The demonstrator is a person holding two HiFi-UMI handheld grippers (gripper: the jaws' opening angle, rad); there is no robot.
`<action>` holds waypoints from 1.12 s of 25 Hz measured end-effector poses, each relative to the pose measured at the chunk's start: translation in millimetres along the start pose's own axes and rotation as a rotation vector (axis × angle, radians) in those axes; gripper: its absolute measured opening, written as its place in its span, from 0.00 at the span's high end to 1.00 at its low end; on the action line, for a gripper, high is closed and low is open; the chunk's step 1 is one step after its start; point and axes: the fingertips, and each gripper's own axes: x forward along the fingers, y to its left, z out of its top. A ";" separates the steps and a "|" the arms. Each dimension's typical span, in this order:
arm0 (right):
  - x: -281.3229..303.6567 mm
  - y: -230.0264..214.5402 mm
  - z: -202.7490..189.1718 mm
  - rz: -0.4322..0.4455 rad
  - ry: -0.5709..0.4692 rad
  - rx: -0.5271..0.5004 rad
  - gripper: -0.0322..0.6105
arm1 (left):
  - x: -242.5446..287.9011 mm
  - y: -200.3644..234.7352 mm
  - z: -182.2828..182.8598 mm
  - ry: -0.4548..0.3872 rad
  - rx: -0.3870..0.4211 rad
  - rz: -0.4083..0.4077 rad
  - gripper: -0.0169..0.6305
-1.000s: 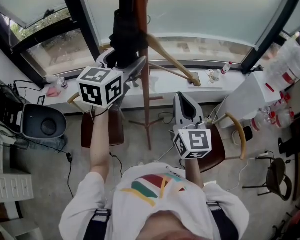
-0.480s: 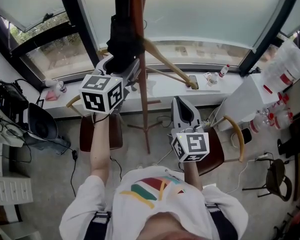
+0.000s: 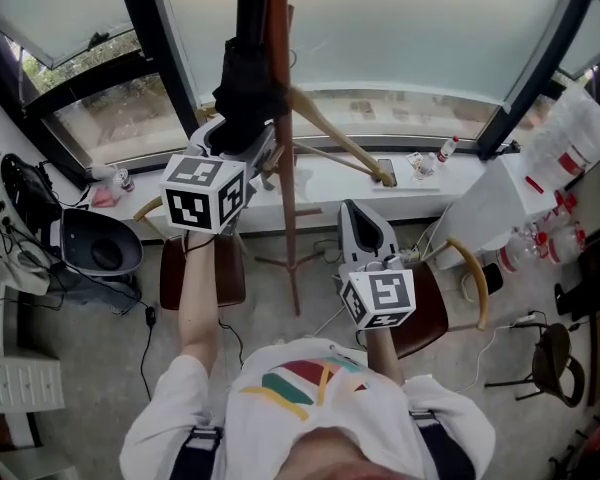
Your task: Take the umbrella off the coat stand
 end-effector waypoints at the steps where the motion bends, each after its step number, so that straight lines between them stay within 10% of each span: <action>1: 0.3 1.2 -0.1 0.000 0.000 -0.006 0.95 | -1.0 0.6 0.2 0.003 0.004 0.001 0.61; 28: 9.2 11.5 22.9 0.019 -0.061 -0.040 0.95 | -26.7 20.6 103.3 -0.200 0.036 0.052 0.62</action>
